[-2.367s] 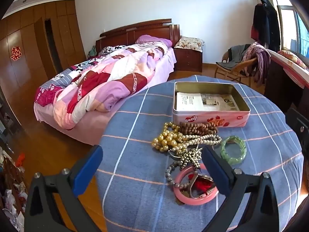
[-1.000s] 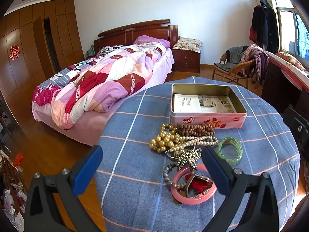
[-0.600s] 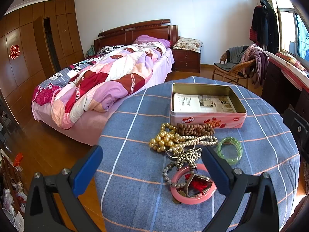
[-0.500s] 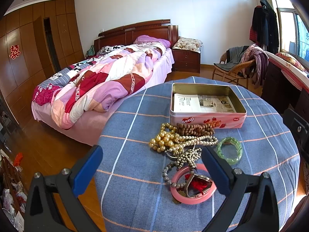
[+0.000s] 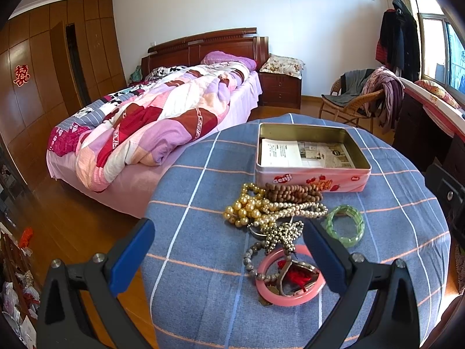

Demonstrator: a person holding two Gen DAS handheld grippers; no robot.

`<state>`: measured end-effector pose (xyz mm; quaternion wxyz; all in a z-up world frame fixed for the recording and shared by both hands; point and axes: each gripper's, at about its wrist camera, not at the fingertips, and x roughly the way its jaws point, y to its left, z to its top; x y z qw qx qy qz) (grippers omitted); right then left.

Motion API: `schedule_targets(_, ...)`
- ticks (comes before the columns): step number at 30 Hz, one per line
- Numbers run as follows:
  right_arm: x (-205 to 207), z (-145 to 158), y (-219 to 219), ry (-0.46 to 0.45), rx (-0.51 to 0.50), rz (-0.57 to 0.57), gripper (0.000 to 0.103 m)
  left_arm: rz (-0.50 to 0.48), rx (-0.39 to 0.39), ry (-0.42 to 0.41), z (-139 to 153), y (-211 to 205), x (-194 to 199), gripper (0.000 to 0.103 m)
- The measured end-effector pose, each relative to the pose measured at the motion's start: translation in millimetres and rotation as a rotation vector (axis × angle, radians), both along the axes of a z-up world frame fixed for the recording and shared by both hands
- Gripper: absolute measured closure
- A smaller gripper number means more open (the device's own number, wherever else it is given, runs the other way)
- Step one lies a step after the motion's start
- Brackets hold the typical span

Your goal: Organize jewelry

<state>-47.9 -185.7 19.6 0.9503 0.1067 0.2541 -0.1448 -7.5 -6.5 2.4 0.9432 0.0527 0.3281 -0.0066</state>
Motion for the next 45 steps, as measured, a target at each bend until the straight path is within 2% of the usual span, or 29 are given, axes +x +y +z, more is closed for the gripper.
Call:
schedule_targets(12,4.8,-8.2,-2.8,0.022,0.009,-0.007,0.001,-0.008,-0.003,0.017,-7.7,-0.4,-1.4,0.0)
schedule_targets(16,9.9,-19.0,-12.4,0.056,0.011,-0.013,0.001,-0.022,-0.011,0.068,-23.6,9.8,4.8,0.0)
schedule_targets(20,14.5,-38.9,-25.2,0.115,0.029,0.007,0.001,-0.018,-0.056,0.15,-40.6,30.7,8.7,0.0)
schedule_targets(24,21.6,-54.9,-24.0,0.179,0.032,0.051,0.002,-0.04,-0.145,0.215,-52.8,44.9,6.8,0.011)
schedule_targets(27,34.3,-63.6,-19.4,0.221,0.05,0.111,0.002,-0.108,-0.25,0.27,-55.3,39.6,4.7,0.012)
schedule_targets(29,40.6,-66.9,-16.9,0.242,0.058,0.14,0.003,-0.174,-0.278,0.292,-54.4,30.6,4.0,0.012)
schedule_targets(31,43.9,-69.8,-18.1,0.258,0.061,0.141,0.008,-0.239,-0.248,0.282,-51.6,17.1,-2.5,0.018)
schedule_targets(33,42.8,-70.5,-21.8,0.258,0.065,0.131,0.008,-0.302,-0.188,0.279,-48.9,3.3,-8.9,0.02)
schedule_targets(35,41.5,-69.9,-25.3,0.252,0.065,0.123,0.01,-0.324,-0.171,0.279,-49.5,-0.7,-10.7,0.024)
schedule_targets(37,42.9,-69.7,-26.9,0.252,0.062,0.126,0.016,-0.33,-0.171,0.302,-52.4,1.0,-9.3,0.031)
schedule_targets(41,51.3,-73.3,-25.7,0.266,0.078,0.151,0.016,-0.292,-0.176,0.318,-51.6,17.0,-0.2,0.033)
schedule_targets(45,72.0,-78.0,-18.5,0.295,0.112,0.188,0.016,-0.227,-0.279,0.324,-49.7,37.1,17.2,0.032)
